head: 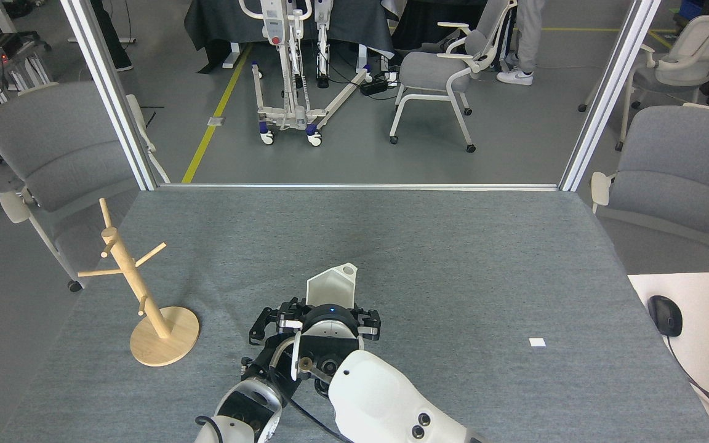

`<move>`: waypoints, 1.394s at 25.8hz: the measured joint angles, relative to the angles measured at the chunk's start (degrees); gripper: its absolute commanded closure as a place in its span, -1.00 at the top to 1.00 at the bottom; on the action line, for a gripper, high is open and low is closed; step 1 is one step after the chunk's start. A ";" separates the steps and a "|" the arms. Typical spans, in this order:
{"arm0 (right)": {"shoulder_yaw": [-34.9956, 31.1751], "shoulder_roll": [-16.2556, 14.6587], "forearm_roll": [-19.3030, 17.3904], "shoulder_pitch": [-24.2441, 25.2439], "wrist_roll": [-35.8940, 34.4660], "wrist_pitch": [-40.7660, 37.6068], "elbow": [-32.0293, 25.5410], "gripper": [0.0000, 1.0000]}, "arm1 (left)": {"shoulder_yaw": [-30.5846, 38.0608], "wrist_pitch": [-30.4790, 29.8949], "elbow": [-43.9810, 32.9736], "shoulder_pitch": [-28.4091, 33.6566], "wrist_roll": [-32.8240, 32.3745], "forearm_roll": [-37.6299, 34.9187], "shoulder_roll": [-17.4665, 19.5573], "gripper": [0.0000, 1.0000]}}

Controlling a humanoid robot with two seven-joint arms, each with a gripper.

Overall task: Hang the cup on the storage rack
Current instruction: 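Bring the left gripper under the cup and grasp its base, then release the cup from the right gripper and withdraw it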

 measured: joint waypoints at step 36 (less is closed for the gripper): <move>-1.52 -0.77 -8.28 -2.26 -1.65 -0.36 1.58 0.98 | -0.35 -1.03 1.48 -1.08 0.16 0.04 -0.42 -1.00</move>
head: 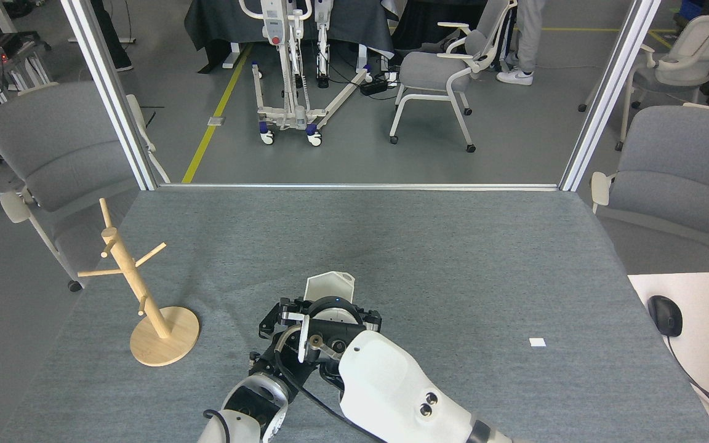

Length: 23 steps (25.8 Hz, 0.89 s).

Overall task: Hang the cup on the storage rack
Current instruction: 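Release the cup from the right gripper and withdraw it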

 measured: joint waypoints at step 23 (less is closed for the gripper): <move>-12.45 -8.94 0.68 -0.36 -37.47 -7.63 1.14 0.97 | 0.00 -0.71 -0.93 0.96 -0.91 -0.02 0.40 -1.00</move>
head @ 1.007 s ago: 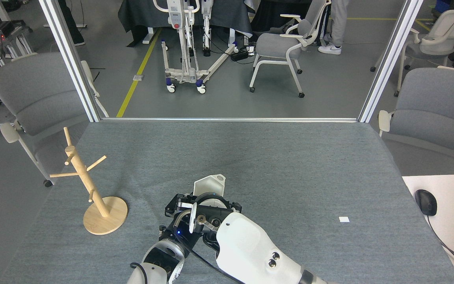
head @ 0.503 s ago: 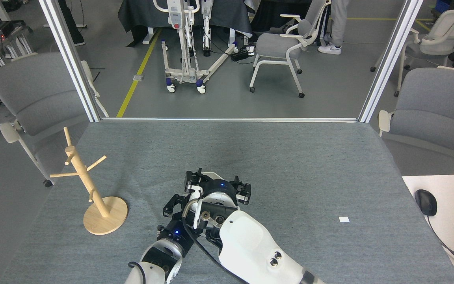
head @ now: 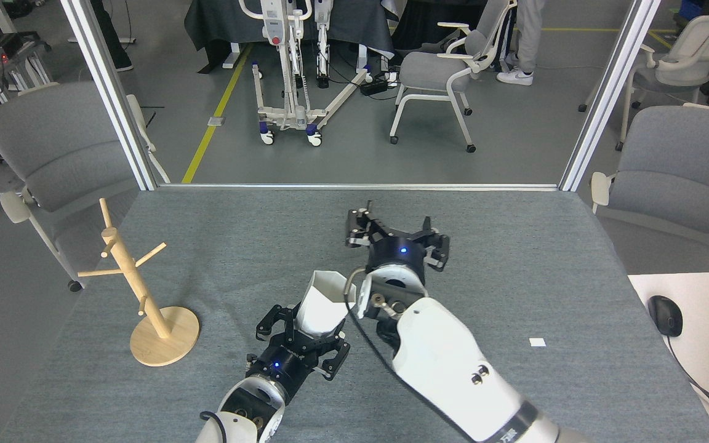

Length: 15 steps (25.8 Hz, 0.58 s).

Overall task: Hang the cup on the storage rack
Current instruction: 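Release the cup from the right gripper and withdraw it, then move the cup with the left gripper beside the wooden stand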

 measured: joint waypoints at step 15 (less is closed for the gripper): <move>-37.58 -14.24 9.73 26.61 -20.64 -52.77 2.72 0.98 | 17.31 -0.97 -22.40 24.03 0.06 0.36 8.82 -1.00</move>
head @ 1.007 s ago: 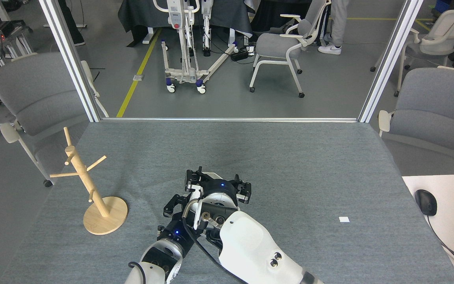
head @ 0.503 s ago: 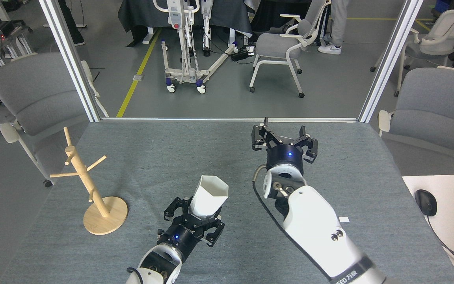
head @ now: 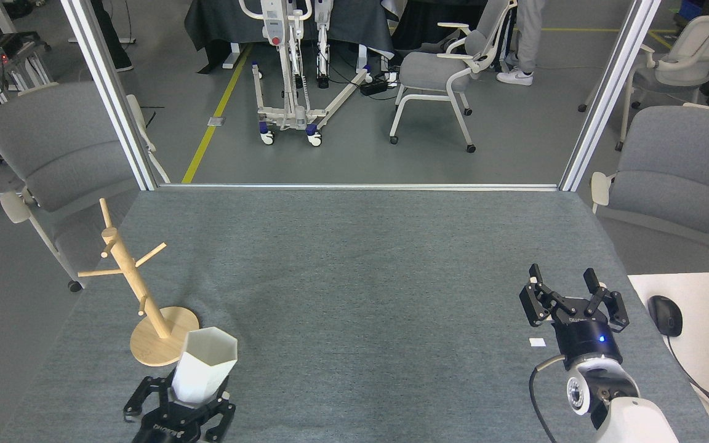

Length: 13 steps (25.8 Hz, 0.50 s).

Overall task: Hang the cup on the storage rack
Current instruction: 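Move the cup with the left gripper beside the wooden stand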

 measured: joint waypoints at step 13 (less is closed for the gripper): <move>-7.61 5.57 6.27 5.49 6.36 -4.34 -7.02 0.98 | 26.97 0.44 -0.18 -3.59 -2.23 -0.06 0.72 -1.00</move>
